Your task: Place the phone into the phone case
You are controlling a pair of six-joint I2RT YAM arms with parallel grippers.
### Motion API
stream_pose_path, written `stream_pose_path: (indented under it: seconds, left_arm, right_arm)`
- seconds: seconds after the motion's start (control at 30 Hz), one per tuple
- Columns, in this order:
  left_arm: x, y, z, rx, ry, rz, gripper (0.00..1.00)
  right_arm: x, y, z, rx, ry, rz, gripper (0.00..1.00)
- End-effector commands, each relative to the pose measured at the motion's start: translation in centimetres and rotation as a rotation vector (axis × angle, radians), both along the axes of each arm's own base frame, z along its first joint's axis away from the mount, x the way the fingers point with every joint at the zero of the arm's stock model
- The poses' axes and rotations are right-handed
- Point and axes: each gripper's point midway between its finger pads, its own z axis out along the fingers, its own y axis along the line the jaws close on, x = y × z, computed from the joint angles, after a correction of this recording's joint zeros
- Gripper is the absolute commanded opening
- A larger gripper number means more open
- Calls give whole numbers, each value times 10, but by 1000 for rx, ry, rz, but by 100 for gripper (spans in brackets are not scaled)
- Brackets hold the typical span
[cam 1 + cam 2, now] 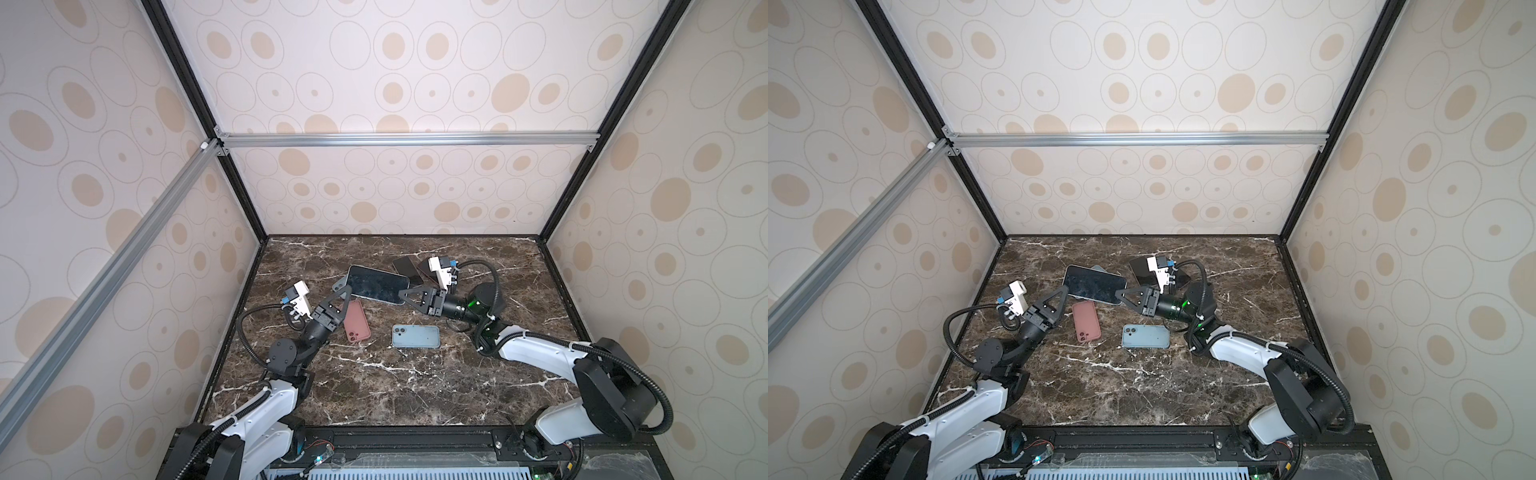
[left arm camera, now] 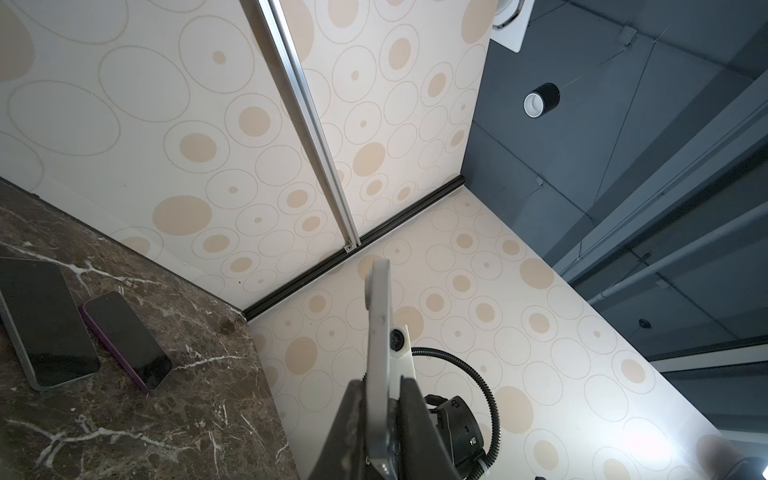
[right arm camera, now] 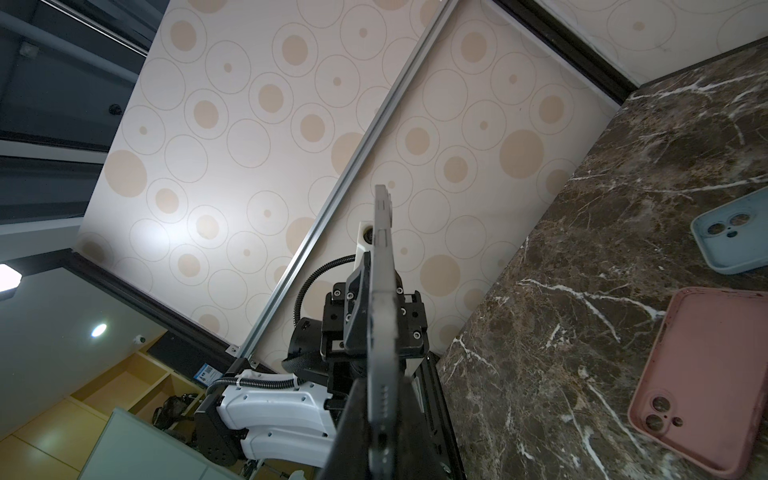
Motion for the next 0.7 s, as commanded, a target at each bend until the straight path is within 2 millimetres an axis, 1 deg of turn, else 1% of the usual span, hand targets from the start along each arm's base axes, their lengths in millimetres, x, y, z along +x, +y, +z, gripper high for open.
stream_pose_path:
  seconds: [0.0, 0.1, 0.2, 0.3, 0.4, 0.53, 0.6, 0.67]
  left_arm:
    - [-2, 1, 6, 12, -27, 7, 34]
    - [1, -1, 5, 36, -18, 10, 49]
    - [5, -3, 0, 81, 3, 17, 58]
    - [11, -5, -14, 139, 69, 32, 65]
    - [19, -7, -28, 214, 144, 41, 70]
    - [23, -11, -39, 276, 191, 29, 76]
    - [26, -14, -47, 317, 216, 21, 77]
    - [31, -16, -55, 372, 250, 18, 77]
  right_arm:
    - [2, -9, 13, 10, -41, -50, 1]
    - [6, -14, 7, -36, -30, -83, 0]
    - [8, -21, 5, -68, -29, -111, 0]
    - [10, -28, 1, -115, -32, -142, 0]
    - [9, -34, -9, -214, -36, -173, 0]
    - [10, -46, -13, -281, -41, -221, 0]
    - [11, -51, -18, -317, -31, -239, 0]
    - [12, -58, -26, -368, -9, -258, 0]
